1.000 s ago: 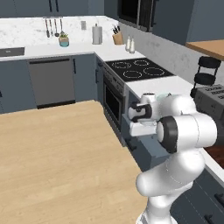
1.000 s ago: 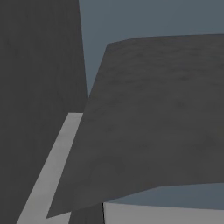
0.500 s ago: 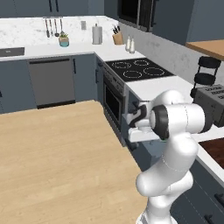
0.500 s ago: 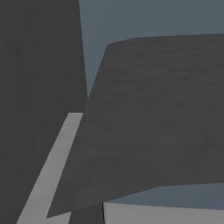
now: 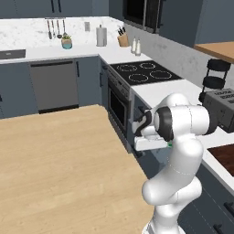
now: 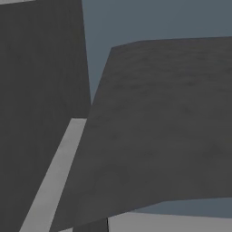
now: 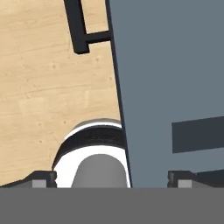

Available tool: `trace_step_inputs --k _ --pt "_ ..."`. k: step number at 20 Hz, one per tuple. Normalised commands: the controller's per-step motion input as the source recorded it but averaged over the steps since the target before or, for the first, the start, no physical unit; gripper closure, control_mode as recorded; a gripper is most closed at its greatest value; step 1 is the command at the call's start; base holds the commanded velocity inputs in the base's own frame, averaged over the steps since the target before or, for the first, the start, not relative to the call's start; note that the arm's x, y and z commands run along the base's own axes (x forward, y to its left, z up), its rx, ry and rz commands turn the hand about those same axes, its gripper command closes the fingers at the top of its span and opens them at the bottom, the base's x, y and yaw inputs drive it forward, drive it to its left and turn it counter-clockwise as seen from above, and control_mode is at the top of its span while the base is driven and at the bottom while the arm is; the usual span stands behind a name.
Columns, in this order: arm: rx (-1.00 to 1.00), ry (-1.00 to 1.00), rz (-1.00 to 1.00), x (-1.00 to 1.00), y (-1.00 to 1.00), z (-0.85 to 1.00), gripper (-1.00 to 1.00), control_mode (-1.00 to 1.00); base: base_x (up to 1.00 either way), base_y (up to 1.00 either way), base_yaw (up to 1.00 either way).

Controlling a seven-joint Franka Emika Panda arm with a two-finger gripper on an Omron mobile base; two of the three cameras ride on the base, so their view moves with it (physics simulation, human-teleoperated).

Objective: Pick up the knife from the drawer and place it on the cutting board. Then place the meat from the plate to the cutting board.

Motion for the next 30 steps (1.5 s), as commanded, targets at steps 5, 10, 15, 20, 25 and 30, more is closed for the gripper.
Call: trace_step_inputs --k 5,10,15,20,25,30 --pt "-0.01 -0.01 0.0 0.01 -0.06 -0.06 -1.0 -1.0 0.0 0.0 0.0" --pt "0.0 0.0 0.0 0.14 -0.3 0.0 -1.0 -1.0 0.0 0.0 0.0" --pt "-0.06 -0.08 0.0 0.21 -0.04 -0.24 -1.0 -1.0 0.0 0.0 0.0" --pt "-0.13 -0.07 0.0 0.07 0.0 -0.59 -1.0 -1.0 0.0 0.0 0.0" --pt "-0.03 -0.03 0.0 0.0 0.26 -0.19 -1.0 -1.0 0.0 0.0 0.0" --pt "0.0 -0.06 -0.02 0.0 0.93 0.0 -1.0 -1.0 0.0 0.0 0.0"
